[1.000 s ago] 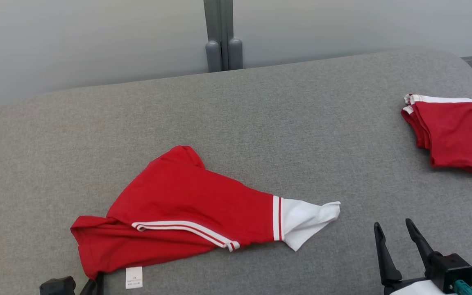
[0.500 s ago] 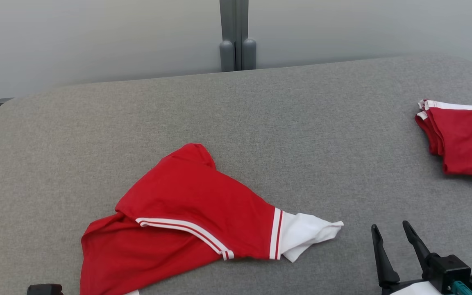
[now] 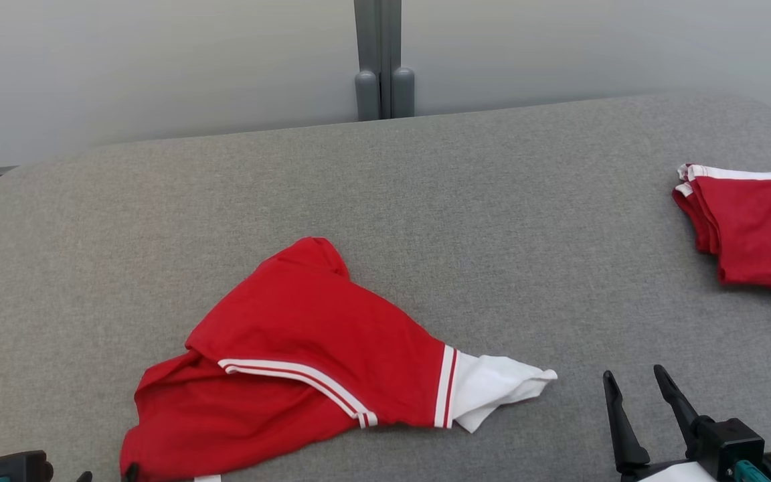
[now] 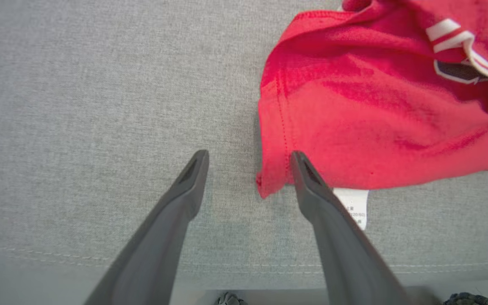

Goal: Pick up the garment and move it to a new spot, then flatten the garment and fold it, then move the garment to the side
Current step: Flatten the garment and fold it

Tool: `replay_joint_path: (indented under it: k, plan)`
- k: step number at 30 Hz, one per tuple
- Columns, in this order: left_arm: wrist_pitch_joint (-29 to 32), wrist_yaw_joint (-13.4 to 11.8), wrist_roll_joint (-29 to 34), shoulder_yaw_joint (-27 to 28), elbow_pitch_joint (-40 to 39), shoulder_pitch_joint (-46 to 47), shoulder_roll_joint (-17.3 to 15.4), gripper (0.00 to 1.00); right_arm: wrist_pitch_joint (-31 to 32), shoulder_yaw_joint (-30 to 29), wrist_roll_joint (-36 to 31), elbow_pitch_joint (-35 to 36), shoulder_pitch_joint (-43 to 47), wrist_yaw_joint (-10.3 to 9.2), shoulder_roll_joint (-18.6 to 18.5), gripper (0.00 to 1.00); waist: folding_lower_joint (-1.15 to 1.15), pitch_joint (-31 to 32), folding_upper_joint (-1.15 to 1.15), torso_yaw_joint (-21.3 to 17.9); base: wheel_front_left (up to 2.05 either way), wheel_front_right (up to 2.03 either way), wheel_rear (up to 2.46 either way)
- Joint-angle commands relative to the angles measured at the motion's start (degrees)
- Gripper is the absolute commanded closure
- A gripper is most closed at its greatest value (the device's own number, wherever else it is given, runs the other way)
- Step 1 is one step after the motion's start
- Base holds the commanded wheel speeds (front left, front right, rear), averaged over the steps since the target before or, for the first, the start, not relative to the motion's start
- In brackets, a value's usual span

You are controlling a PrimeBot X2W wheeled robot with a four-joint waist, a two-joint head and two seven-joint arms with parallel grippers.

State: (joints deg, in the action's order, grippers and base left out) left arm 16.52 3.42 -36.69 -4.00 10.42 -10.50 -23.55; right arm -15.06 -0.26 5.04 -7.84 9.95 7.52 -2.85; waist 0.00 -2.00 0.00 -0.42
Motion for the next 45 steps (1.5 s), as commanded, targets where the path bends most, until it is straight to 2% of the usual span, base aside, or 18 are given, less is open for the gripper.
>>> replay_joint_path:
  k: [1, 6, 15, 19, 20, 23, 32, 38, 45]
  plan:
    - [-0.82, -0.09, -0.67, 0.01, -0.65, -0.87, 0.97, 0.0, -0.14, -0.12, 0.26, -0.09, -0.13, -0.07, -0.09, 0.0, 0.0, 0.06, 0.0, 0.05, 0.0, 0.0, 0.0]
    - [-2.59, 0.83, -0.17, -1.12, -0.78, -0.5, 1.71, 0.0, -0.14, 0.12, 0.04, -0.02, -0.14, -0.07, -0.08, 0.0, 0.0, -0.02, 0.0, 0.26, 0.0, 0.0, 0.0]
    - [-4.1, 1.88, -1.4, -2.72, 4.28, 4.7, 3.92, 0.0, -0.14, 0.5, -0.7, 0.01, -1.16, -0.07, -0.09, 0.0, 0.0, -0.96, 0.0, -0.1, 0.0, 0.0, 0.0]
    - [-5.02, 2.07, -0.96, -2.81, 6.4, 6.4, 3.59, 0.0, -0.14, 0.42, -0.8, -0.1, -1.06, -0.07, -0.09, 0.0, 0.0, -1.14, 0.0, -0.55, 0.0, 0.0, 0.0]
    - [-5.54, 2.09, -1.02, -2.73, 6.96, 6.84, 3.72, 0.17, -0.14, 0.4, -0.84, -0.12, -1.06, -0.07, -0.09, 0.0, 0.0, -1.17, 0.0, -0.64, 0.0, 0.0, 0.0]
    - [-6.88, 1.52, -0.5, -2.39, 8.53, 7.99, 3.76, 1.0, -0.14, 0.43, -0.91, -0.21, -1.12, -0.07, -0.09, 0.0, 0.0, -1.2, 0.0, -0.83, 0.0, 0.0, 0.0]
    - [-9.39, 2.43, 0.47, -4.07, 14.88, 12.75, 3.92, 1.0, -0.14, 0.56, -1.19, -0.09, -1.68, -0.07, -0.09, 0.0, 0.0, -1.77, 0.0, -0.83, 0.0, 0.0, 0.0]
    - [-14.25, 1.74, 2.03, -3.84, 18.84, 16.65, 4.03, 1.0, -0.14, 0.35, -1.63, 0.08, -2.13, -0.07, -0.09, 0.0, 0.0, -2.46, 0.0, -0.93, 0.0, 0.0, 0.0]
    - [-18.58, 2.82, 3.95, -6.04, 24.92, 20.16, 4.09, 1.0, -0.14, 0.46, -1.57, -0.04, -2.39, -0.07, -0.09, 0.0, 0.0, -3.09, 0.0, -1.23, 0.0, 0.0, 0.0]
